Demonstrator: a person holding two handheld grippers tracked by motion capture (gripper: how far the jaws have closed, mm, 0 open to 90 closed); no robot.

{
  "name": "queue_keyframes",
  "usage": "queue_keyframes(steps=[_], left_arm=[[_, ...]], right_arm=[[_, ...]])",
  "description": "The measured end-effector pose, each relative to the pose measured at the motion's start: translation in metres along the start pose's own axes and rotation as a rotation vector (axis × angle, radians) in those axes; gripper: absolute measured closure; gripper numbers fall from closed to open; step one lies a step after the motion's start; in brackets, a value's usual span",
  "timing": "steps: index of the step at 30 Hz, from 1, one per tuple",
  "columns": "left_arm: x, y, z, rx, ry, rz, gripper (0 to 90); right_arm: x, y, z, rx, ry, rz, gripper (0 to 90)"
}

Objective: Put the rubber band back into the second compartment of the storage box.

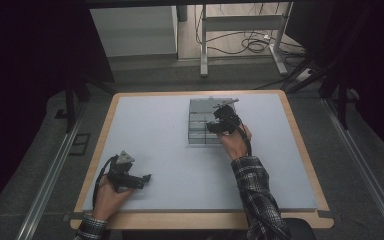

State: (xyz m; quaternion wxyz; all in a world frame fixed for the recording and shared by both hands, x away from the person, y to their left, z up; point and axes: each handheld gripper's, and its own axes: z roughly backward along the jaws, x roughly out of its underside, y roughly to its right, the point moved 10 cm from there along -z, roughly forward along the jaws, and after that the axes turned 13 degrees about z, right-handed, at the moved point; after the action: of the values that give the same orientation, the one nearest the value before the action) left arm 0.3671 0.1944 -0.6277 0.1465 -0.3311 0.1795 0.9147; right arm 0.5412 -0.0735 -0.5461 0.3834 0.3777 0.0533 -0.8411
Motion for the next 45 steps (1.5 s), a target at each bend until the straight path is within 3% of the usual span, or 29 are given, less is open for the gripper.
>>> queue_keyframes(steps=[9, 26, 45], left_arm=[[0.000, 0.000, 0.000, 0.001, 0.000, 0.001, 0.0], [0.000, 0.000, 0.000, 0.000, 0.000, 0.000, 0.0], [0.000, 0.000, 0.000, -0.002, -0.001, -0.002, 0.0]], right_arm=[[0.002, -0.007, 0.004, -0.031, -0.002, 0.014, 33.4], [0.005, -0.011, 0.017, -0.043, 0.013, 0.029, 30.0], [0.020, -0.020, 0.033, -0.075, -0.002, 0.034, 25.1]])
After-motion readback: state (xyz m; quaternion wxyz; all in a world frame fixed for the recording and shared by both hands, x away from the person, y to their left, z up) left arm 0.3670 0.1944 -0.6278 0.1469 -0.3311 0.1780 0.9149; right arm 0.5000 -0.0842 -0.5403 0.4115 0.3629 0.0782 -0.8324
